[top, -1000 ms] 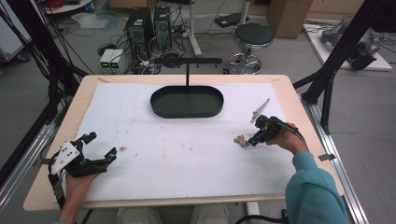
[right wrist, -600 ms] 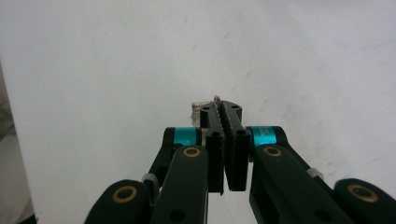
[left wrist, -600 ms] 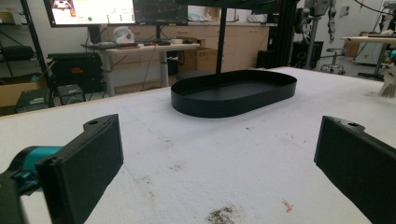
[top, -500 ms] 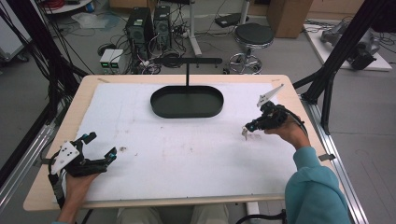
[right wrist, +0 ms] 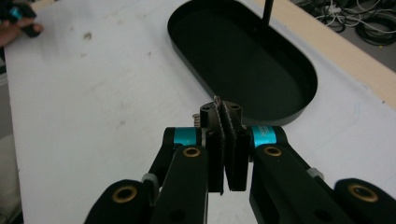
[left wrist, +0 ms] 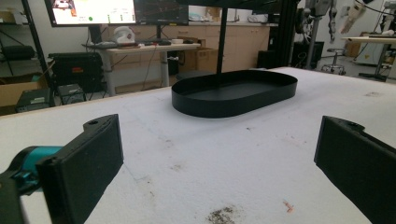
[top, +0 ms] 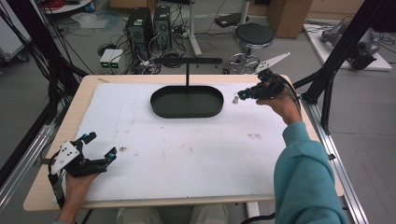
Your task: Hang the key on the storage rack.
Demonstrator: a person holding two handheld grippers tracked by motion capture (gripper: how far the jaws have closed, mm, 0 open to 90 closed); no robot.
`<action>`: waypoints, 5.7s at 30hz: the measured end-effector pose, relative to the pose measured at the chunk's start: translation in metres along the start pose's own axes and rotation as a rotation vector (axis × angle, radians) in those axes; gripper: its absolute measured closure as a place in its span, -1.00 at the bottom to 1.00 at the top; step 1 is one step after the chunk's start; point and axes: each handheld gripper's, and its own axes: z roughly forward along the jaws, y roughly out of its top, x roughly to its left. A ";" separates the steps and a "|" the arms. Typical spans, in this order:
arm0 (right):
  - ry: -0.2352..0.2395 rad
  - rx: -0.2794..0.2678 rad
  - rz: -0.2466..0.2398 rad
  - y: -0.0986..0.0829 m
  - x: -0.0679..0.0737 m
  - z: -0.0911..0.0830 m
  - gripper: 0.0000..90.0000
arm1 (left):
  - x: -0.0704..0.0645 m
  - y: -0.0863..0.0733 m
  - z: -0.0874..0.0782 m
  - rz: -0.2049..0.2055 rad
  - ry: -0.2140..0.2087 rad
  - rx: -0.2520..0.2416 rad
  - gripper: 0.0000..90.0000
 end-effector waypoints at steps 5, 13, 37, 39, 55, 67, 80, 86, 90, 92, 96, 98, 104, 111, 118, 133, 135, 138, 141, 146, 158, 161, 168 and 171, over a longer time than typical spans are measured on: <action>-0.008 -0.029 0.016 0.024 -0.007 0.002 0.98 | -0.001 0.000 0.000 0.001 0.001 0.000 -0.96; -0.033 -0.041 0.018 0.051 -0.019 0.009 0.97 | -0.001 0.000 0.000 0.005 0.000 0.001 -0.96; -0.058 0.017 0.047 0.088 -0.045 0.058 0.97 | -0.001 0.000 0.000 0.004 0.000 0.002 -0.96; -0.068 0.023 0.055 0.088 -0.046 0.061 0.97 | -0.001 0.000 0.000 0.004 0.000 0.002 -0.96; -0.123 0.009 0.100 0.088 -0.053 0.070 0.97 | -0.001 0.000 0.000 0.001 0.000 0.001 -0.96; -0.130 0.016 0.111 0.087 -0.055 0.072 0.97 | 0.000 0.000 0.000 0.002 -0.001 0.002 -0.96; -0.152 0.014 0.104 0.086 -0.058 0.072 0.97 | 0.000 0.000 0.000 0.003 -0.001 0.001 -0.96; -0.159 0.004 0.104 0.086 -0.059 0.072 0.97 | 0.000 0.000 0.000 0.001 -0.002 -0.001 -0.96; -0.160 -0.005 0.111 0.086 -0.060 0.072 0.97 | 0.000 0.000 0.000 0.000 -0.001 0.000 -0.96; -0.164 -0.009 0.104 0.086 -0.061 0.073 0.97 | 0.000 0.000 0.000 0.001 -0.002 0.001 -0.96; -0.173 -0.018 0.091 0.086 -0.063 0.074 0.97 | 0.000 0.000 0.000 0.002 -0.002 0.000 -0.96; -0.175 -0.021 0.096 0.086 -0.064 0.075 0.97 | 0.000 0.000 0.000 0.002 -0.001 0.001 -0.96; -0.176 -0.035 0.090 0.085 -0.068 0.077 0.97 | 0.000 0.000 0.000 0.003 -0.001 0.004 -0.96; -0.185 -0.041 0.098 0.087 -0.073 0.080 0.97 | 0.000 0.000 0.000 0.000 -0.002 0.003 -0.96; -0.185 -0.057 0.100 0.086 -0.077 0.083 0.99 | 0.000 0.000 0.000 0.001 -0.002 0.008 -0.96; -0.252 -0.122 0.121 0.085 -0.057 0.061 -0.94 | 0.000 0.000 0.001 -0.004 0.001 0.007 -0.96; -0.266 -0.111 0.122 0.085 -0.046 0.056 -0.99 | 0.001 0.000 0.001 -0.007 -0.001 0.004 -0.96; -0.279 -0.174 0.095 0.084 -0.026 0.039 -0.99 | 0.001 0.000 0.001 -0.009 -0.003 0.006 -0.96; -0.263 -0.193 0.095 0.076 -0.009 0.025 -0.99 | 0.001 0.000 0.001 -0.004 -0.003 0.007 -0.96; -0.256 -0.238 0.031 0.047 0.016 0.006 -0.99 | 0.000 0.000 0.001 -0.003 -0.002 0.006 -0.96; -0.251 -0.406 0.038 -0.087 0.039 0.006 -0.99 | 0.001 0.000 0.001 -0.004 -0.005 0.012 -0.96; -0.273 -0.412 0.066 -0.115 0.044 0.009 -0.99 | 0.000 0.000 0.001 0.002 -0.002 0.014 -0.96; -0.342 -0.462 0.062 -0.166 0.056 0.014 -0.99 | 0.000 0.000 0.001 0.006 -0.008 0.012 -0.96; -0.375 -0.503 0.077 -0.181 0.057 0.014 -0.99 | 0.000 0.000 0.001 0.004 -0.007 0.013 -0.96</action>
